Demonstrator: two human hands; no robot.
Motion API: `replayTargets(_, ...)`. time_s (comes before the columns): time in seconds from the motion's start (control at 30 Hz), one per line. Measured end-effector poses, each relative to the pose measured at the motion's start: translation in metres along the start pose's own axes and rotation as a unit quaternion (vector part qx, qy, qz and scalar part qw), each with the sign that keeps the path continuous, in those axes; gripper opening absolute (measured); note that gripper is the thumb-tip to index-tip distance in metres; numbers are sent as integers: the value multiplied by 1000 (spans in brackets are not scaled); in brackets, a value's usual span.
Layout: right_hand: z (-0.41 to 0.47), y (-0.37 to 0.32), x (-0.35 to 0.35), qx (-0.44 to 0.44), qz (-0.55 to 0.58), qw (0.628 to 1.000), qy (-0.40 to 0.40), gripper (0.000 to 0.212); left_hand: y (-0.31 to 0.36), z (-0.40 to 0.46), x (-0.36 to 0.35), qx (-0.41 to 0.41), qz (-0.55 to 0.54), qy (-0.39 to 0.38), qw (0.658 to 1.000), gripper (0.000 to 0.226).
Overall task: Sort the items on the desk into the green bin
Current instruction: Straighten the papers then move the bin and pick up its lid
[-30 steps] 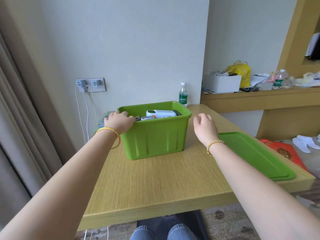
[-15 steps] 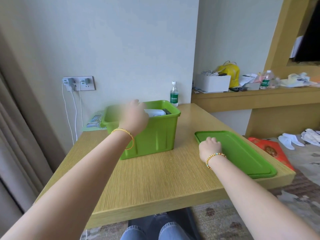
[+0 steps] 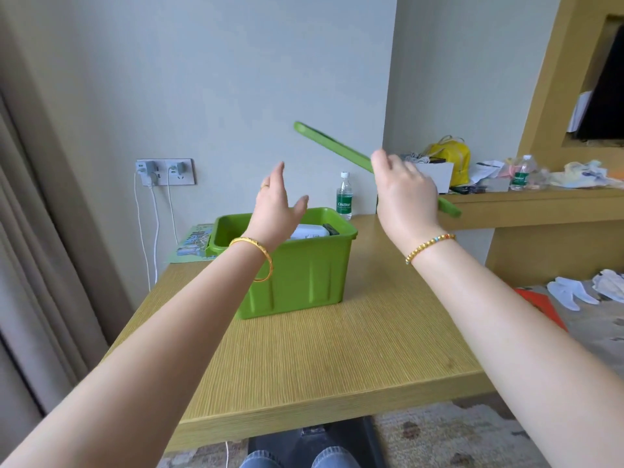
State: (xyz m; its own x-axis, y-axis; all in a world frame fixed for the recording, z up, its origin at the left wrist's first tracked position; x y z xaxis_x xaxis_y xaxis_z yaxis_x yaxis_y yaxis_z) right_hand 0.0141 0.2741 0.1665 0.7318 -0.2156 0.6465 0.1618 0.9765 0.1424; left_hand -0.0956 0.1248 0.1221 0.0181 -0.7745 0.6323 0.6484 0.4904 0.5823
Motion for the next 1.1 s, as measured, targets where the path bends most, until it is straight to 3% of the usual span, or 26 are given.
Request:
replayTargets(0.07, 9, -15, 21, 36, 23, 997, 62, 54, -2, 4, 23, 10, -32, 35, 999, 74)
replayTargets(0.13, 18, -28, 28, 62, 36, 994, 83, 46, -10, 4, 47, 21, -60, 69, 996, 73)
replayTargets(0.27, 15, -50, 30, 107, 38, 981, 157, 34, -27, -13, 88, 13, -55, 130, 990, 38)
replayTargets(0.33, 16, -52, 22, 97, 74, 978, 172, 37, -33, -23, 103, -1, -38, 154, 987, 21)
replayTargets(0.43, 25, -39, 11, 11, 147, 975, 168, 33, -40, -35, 121, 1, -36, 200, 979, 13)
replayTargets(0.53, 33, -21, -9, -93, 232, 961, 119, 62, -50, -37, 131, 17, -31, 207, 978, 14)
replayTargets(0.63, 41, -5, -34, -155, 400, 902, 59, 81, -62, -31, 139, 30, -101, 184, 977, 10)
replayTargets(0.77, 47, -2, -63, -146, 443, 884, -16, 66, -79, -21, 139, 73, -252, 132, 956, 16)
replayTargets(0.87, 54, -1, -86, -164, 539, 824, -67, 48, -98, -19, 124, 150, -255, 84, 952, 25)
replayTargets(0.97, 62, 7, -113, -255, 544, 792, -107, 34, -110, -19, 102, 192, -267, 59, 943, 35)
replayTargets(1.1, 56, 9, -140, -281, 432, 829, -217, 13, -120, -14, 81, 192, -228, 40, 954, 30)
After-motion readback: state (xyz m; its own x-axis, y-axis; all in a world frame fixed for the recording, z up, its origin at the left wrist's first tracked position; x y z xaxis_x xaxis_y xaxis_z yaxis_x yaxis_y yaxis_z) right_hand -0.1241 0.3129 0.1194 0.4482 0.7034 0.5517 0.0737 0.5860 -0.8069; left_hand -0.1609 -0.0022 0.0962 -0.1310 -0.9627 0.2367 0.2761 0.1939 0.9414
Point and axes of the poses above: each hand's wrist, its own z-axis towards the middle knuckle, its own x-axis out of the back of the hand, y = z × x, the point moved 7 cm from there along z, towards the middle knuckle, and after that the axes turned 14 degrees about -y, right-handed, at the moved point
